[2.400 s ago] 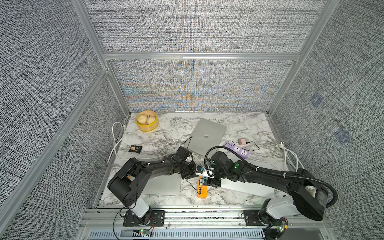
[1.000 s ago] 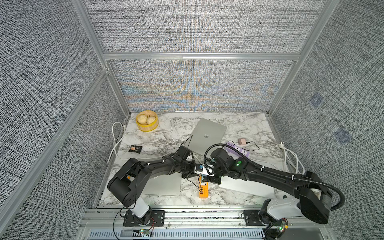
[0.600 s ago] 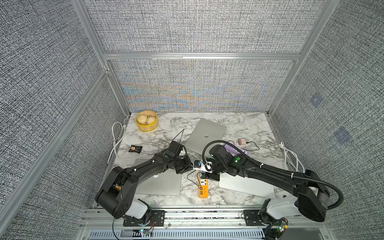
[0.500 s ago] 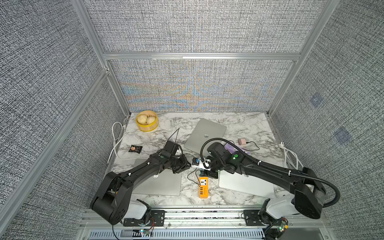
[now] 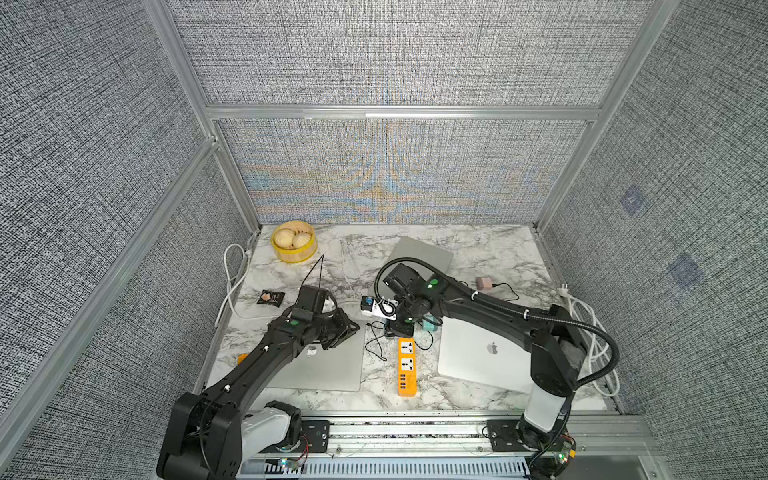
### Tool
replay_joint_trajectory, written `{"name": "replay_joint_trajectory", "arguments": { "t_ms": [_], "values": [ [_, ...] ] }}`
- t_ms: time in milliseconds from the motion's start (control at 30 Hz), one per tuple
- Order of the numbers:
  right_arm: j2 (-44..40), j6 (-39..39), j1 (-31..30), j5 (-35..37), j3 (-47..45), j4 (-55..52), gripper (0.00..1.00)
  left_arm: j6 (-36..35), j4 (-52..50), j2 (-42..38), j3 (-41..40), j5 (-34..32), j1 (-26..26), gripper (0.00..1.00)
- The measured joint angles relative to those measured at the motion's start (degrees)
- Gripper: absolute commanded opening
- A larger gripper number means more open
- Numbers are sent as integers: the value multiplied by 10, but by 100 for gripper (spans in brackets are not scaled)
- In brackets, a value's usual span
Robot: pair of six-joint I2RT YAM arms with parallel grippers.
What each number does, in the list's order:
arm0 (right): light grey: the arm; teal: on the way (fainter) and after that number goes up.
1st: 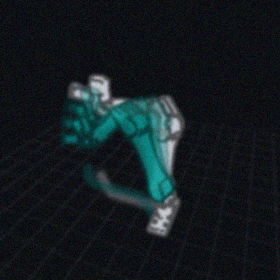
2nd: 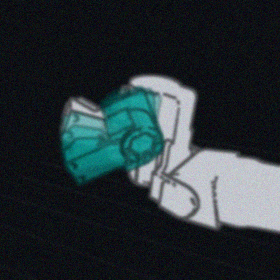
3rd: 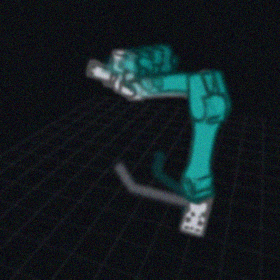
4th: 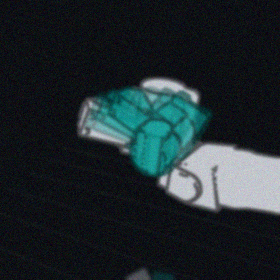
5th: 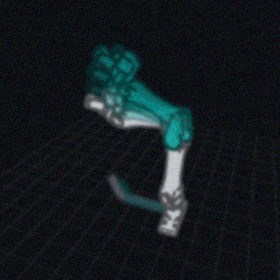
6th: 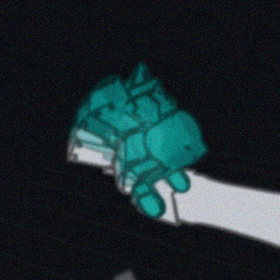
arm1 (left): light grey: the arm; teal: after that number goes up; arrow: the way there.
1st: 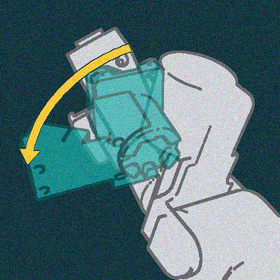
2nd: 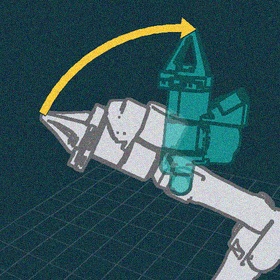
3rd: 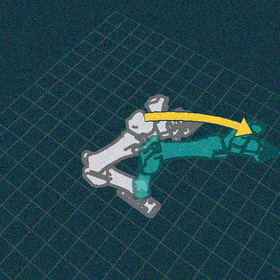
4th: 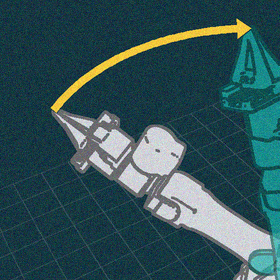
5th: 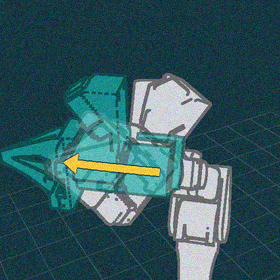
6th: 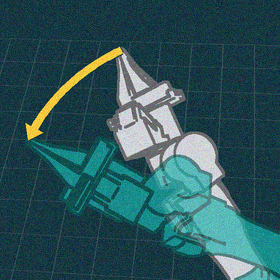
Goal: Unplug the laptop charger
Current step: Place the plug at the center of the board.
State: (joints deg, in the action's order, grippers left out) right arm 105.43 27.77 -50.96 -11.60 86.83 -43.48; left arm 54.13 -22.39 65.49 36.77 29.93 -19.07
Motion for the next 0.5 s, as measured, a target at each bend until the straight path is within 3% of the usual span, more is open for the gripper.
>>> {"name": "replay_joint_trajectory", "arguments": {
  "t_ms": [500],
  "values": [
    [134,-39,9,46,151,-138,38,-19,-24,-35,-26,2,30,21]
  ]
}}
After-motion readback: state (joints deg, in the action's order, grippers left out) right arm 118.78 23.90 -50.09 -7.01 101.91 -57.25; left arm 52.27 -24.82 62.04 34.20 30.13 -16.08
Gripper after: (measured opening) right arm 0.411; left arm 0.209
